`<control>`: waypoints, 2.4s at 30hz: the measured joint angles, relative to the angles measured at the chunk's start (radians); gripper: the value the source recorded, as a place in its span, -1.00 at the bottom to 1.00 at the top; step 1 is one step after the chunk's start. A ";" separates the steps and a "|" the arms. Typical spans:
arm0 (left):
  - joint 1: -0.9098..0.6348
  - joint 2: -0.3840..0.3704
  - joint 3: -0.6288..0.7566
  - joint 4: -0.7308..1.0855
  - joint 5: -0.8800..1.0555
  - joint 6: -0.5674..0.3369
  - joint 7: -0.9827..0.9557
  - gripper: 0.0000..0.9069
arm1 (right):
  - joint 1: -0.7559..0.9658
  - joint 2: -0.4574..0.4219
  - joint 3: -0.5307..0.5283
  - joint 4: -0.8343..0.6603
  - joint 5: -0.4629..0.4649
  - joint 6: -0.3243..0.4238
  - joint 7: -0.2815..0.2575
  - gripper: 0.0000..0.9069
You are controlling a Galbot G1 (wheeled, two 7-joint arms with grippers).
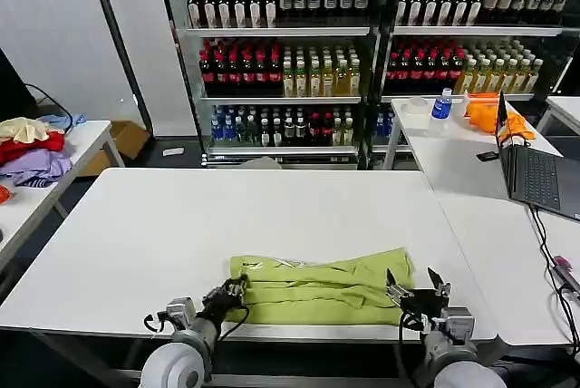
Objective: Fold and organize the clothes.
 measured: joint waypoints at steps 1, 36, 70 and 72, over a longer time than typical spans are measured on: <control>0.001 0.001 -0.004 -0.003 -0.006 0.000 0.001 -0.96 | -0.001 0.001 0.001 0.000 0.000 0.000 0.000 1.00; -0.086 0.278 -0.372 0.024 -0.327 0.067 -0.006 -0.96 | 0.049 0.002 -0.015 -0.033 0.005 -0.002 0.003 1.00; -0.198 0.017 0.018 -0.029 -0.545 0.088 -0.062 -0.02 | 0.083 0.002 -0.037 -0.073 0.003 0.008 -0.005 1.00; -0.206 0.015 0.045 -0.020 -0.527 0.093 -0.057 1.00 | 0.083 0.001 -0.037 -0.071 0.003 0.008 -0.005 1.00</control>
